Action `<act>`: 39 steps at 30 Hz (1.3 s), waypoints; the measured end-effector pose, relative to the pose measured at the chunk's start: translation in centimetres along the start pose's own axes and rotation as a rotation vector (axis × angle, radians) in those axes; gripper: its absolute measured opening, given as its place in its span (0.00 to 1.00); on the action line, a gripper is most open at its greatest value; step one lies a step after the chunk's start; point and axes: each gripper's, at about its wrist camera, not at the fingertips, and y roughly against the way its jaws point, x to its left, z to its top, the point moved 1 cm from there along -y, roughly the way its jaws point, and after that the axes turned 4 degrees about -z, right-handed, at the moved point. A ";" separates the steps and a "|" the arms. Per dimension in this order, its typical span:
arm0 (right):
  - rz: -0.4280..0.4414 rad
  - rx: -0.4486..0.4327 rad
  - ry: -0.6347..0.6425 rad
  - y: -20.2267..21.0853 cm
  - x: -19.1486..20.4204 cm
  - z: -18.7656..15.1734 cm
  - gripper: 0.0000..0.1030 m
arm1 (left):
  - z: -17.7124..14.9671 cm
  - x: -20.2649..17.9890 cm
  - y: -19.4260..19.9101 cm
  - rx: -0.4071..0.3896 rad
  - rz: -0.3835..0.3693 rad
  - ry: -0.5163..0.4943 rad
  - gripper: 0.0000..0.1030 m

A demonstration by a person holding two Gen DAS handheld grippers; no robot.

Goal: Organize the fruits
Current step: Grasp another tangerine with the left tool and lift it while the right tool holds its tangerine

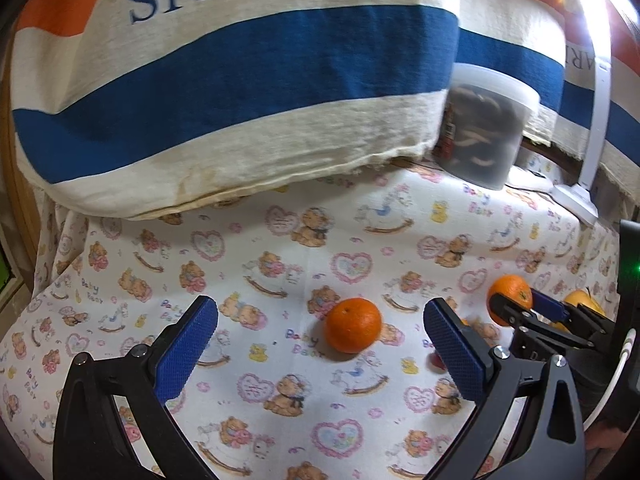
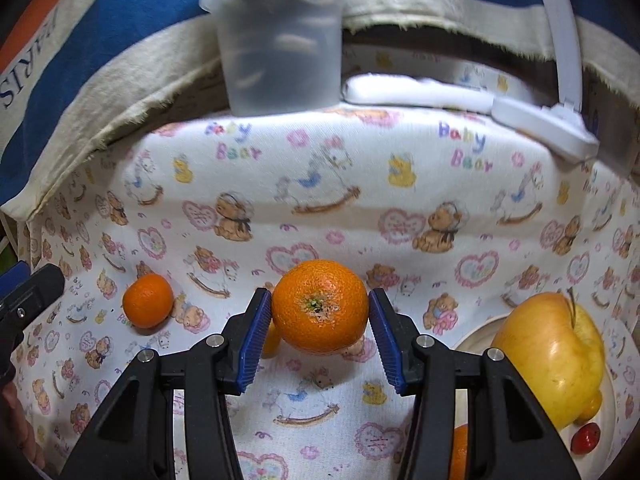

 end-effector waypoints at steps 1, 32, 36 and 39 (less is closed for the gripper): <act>0.001 -0.011 0.000 0.1 0.1 0.1 0.50 | 0.1 -0.2 -0.1 0.011 0.005 -0.005 0.99; -0.056 -0.113 -0.038 2.0 -0.9 0.6 0.50 | -0.9 -1.9 -9.6 0.258 -0.087 0.139 0.69; -0.055 -0.103 -0.053 1.8 -1.3 0.7 0.50 | -1.0 -0.6 -10.2 0.271 -0.103 0.182 0.69; -0.054 -0.099 -0.058 1.7 -1.5 0.8 0.50 | -1.2 -0.2 -10.6 0.286 -0.121 0.205 0.67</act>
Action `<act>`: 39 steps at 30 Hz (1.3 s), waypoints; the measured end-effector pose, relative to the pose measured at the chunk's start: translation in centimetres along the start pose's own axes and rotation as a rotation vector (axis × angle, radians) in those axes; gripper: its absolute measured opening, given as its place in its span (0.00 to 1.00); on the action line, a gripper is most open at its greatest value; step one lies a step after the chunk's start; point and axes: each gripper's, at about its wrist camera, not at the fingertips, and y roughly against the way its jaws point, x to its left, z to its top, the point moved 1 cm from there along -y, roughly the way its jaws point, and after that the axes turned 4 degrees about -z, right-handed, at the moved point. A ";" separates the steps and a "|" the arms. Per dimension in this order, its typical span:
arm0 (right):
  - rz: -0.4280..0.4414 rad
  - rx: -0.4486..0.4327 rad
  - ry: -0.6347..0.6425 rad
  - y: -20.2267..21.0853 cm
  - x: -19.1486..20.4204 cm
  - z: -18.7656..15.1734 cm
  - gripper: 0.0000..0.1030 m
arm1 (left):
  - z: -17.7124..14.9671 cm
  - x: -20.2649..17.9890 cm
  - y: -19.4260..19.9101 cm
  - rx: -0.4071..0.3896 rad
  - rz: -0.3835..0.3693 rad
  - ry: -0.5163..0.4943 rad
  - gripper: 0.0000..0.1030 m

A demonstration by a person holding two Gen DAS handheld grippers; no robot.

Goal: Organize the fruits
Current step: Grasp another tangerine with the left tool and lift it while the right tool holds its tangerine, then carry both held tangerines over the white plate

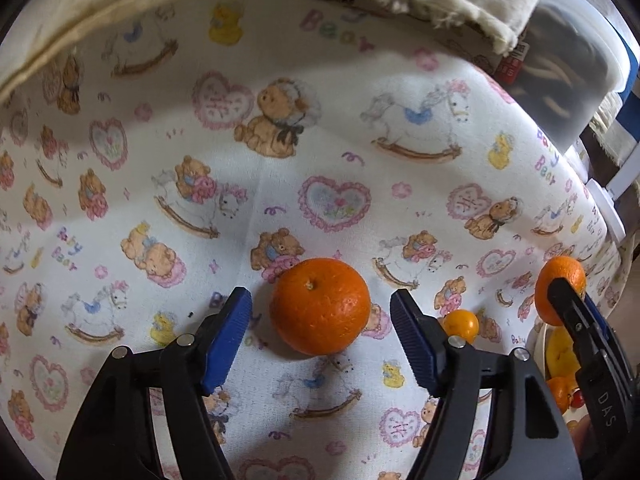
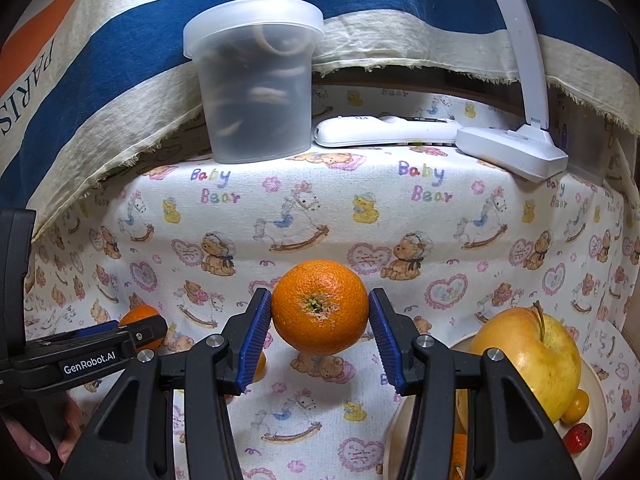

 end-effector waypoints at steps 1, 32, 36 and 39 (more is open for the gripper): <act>0.000 0.001 -0.001 0.0 0.0 0.0 0.50 | 0.0 0.1 -0.1 0.002 -0.004 0.004 0.64; 0.023 -0.206 -0.051 9.0 -4.6 3.9 0.50 | -3.2 -9.4 13.4 -0.375 -0.016 -0.319 0.45; 0.016 -0.265 0.002 12.8 -6.4 3.6 0.50 | -3.4 -11.7 16.1 -0.426 -0.029 -0.356 0.45; 0.021 -0.291 0.011 14.9 -7.5 3.3 0.50 | -4.3 -13.4 17.6 -0.444 -0.056 -0.382 0.45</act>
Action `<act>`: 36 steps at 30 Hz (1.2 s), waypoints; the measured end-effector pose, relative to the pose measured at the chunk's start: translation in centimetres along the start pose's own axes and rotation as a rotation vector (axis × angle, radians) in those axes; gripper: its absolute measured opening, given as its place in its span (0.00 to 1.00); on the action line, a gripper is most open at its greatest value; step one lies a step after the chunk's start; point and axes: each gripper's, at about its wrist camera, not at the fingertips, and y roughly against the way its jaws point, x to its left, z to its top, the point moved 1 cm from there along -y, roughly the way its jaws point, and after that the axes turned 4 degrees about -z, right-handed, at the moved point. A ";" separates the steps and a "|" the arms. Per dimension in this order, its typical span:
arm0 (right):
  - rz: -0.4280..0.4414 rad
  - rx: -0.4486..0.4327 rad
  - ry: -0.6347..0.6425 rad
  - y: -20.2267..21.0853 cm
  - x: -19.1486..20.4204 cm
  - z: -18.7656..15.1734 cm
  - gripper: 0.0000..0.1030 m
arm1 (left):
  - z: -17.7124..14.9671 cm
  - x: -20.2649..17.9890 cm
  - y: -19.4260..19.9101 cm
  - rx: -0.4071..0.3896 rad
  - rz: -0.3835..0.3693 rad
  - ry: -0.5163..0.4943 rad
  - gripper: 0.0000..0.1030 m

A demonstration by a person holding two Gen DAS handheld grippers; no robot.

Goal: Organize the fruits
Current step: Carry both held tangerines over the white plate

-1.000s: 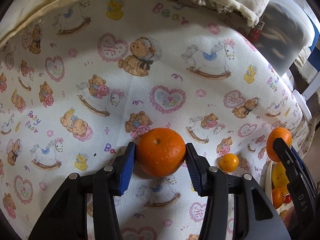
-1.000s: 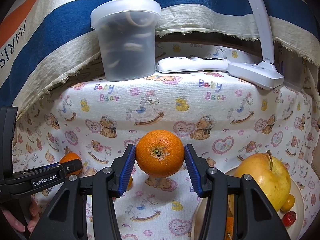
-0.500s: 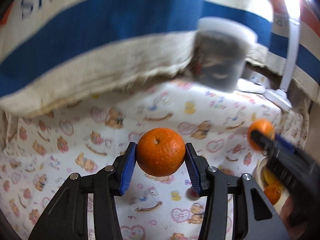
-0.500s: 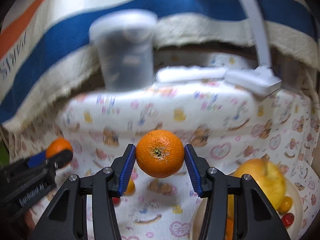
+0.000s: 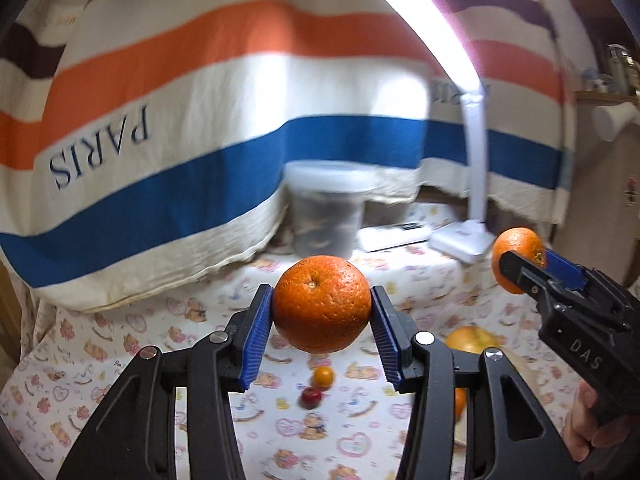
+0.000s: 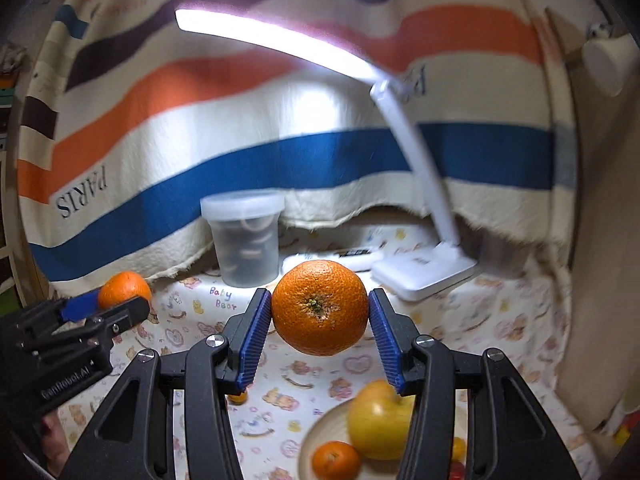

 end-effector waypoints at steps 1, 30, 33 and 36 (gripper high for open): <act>0.007 -0.005 -0.003 0.7 -0.5 0.0 0.50 | 0.0 -0.6 0.3 -0.005 -0.005 -0.009 0.45; -0.030 0.019 -0.013 5.9 -8.8 -5.2 0.50 | -3.4 -10.2 -0.7 0.070 -0.190 -0.090 0.45; -0.038 0.044 -0.023 5.4 -9.5 -5.7 0.50 | -4.5 -10.5 -1.4 0.095 -0.195 -0.090 0.46; -0.042 0.074 -0.048 4.8 -10.2 -6.0 0.50 | -5.3 -10.7 -2.0 0.126 -0.220 -0.095 0.45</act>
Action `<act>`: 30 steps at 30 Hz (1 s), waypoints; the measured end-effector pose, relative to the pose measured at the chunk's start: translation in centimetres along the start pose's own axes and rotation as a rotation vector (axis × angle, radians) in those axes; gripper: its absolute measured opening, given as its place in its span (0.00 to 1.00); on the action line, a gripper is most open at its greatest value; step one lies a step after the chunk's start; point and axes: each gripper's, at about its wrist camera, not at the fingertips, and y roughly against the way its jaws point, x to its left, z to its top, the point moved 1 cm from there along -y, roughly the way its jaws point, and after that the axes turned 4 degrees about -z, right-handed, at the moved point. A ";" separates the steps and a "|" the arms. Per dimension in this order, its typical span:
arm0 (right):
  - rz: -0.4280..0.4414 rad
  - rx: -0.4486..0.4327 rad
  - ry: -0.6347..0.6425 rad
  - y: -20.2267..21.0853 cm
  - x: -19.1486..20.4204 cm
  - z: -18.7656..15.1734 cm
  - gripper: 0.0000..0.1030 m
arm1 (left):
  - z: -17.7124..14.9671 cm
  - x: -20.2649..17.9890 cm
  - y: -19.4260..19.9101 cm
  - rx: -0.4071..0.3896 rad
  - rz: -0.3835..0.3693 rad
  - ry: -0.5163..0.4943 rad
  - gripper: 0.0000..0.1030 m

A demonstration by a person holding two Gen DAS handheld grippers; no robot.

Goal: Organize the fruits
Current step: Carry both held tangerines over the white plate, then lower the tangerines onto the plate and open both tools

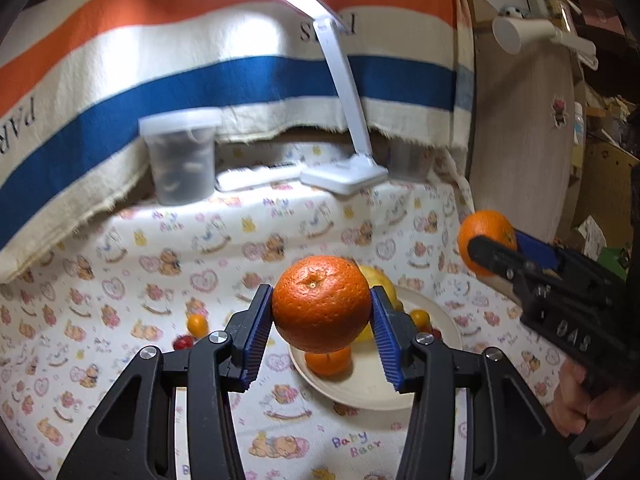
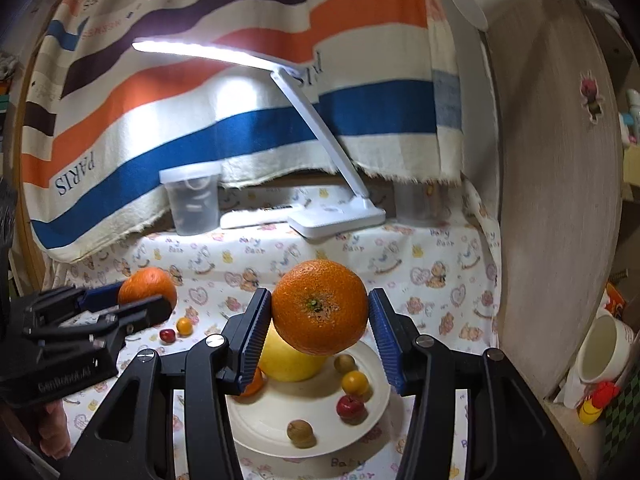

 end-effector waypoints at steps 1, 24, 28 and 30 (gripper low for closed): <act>0.008 0.011 -0.013 -0.2 -0.2 0.0 0.50 | -0.2 0.0 -0.2 0.008 -0.008 0.001 0.45; 0.066 0.426 -0.048 -6.0 -0.6 -3.7 0.50 | -4.2 -1.5 -6.3 0.279 -0.128 -0.022 0.46; 0.069 0.474 -0.059 -6.4 -0.9 -4.2 0.50 | -4.7 -1.5 -6.9 0.297 -0.128 -0.021 0.46; 0.068 0.489 -0.061 -6.6 -0.9 -4.4 0.50 | -4.9 -1.2 -7.2 0.301 -0.128 -0.011 0.46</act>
